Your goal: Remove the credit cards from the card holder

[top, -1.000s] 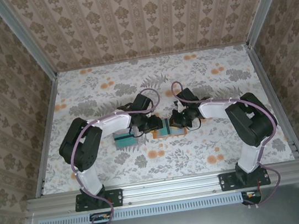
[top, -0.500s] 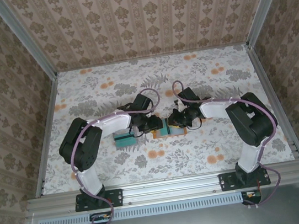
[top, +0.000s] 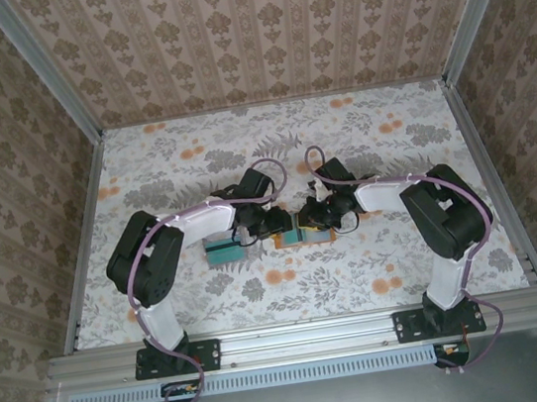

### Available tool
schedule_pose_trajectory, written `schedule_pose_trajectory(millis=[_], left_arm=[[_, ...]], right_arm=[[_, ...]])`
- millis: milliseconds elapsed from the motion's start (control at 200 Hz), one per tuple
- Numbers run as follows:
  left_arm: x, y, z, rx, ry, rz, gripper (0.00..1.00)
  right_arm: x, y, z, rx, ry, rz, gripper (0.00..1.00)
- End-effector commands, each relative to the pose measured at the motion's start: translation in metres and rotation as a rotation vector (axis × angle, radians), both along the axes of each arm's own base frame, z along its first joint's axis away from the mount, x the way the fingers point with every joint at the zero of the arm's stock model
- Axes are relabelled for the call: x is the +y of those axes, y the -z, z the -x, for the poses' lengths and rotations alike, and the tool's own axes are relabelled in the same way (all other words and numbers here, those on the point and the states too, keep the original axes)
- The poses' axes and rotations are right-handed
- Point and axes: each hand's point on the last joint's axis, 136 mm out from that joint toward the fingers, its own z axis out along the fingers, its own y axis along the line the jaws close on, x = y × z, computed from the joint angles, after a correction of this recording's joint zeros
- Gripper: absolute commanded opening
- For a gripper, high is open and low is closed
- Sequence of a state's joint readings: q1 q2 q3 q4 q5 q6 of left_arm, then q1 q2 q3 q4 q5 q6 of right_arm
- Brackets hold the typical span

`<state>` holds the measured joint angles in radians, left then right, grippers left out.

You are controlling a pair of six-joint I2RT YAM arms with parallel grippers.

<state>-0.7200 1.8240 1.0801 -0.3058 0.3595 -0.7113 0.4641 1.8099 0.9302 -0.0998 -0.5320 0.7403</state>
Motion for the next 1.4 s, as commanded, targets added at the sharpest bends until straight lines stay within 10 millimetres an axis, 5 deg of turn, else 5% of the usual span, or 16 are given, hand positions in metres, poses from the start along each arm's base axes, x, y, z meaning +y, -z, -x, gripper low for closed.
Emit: schedule_pose_trajectory(millis=[0, 335, 1140, 1395], left_arm=[[0.009, 0.016, 0.007, 0.047, -0.012, -0.049, 0.37], [0.011, 0.016, 0.008, 0.048, -0.011, -0.053, 0.37], [0.012, 0.012, 0.004, 0.034, -0.010, -0.052, 0.37], [0.001, -0.039, -0.016, -0.036, -0.023, 0.043, 0.39]], right_arm=[[0.006, 0.003, 0.001, 0.014, -0.019, -0.011, 0.19], [-0.007, 0.004, 0.002, 0.004, 0.000, 0.022, 0.00], [-0.063, -0.024, 0.006, -0.059, 0.051, -0.005, 0.00], [-0.061, -0.064, 0.002, -0.152, 0.024, -0.042, 0.00]])
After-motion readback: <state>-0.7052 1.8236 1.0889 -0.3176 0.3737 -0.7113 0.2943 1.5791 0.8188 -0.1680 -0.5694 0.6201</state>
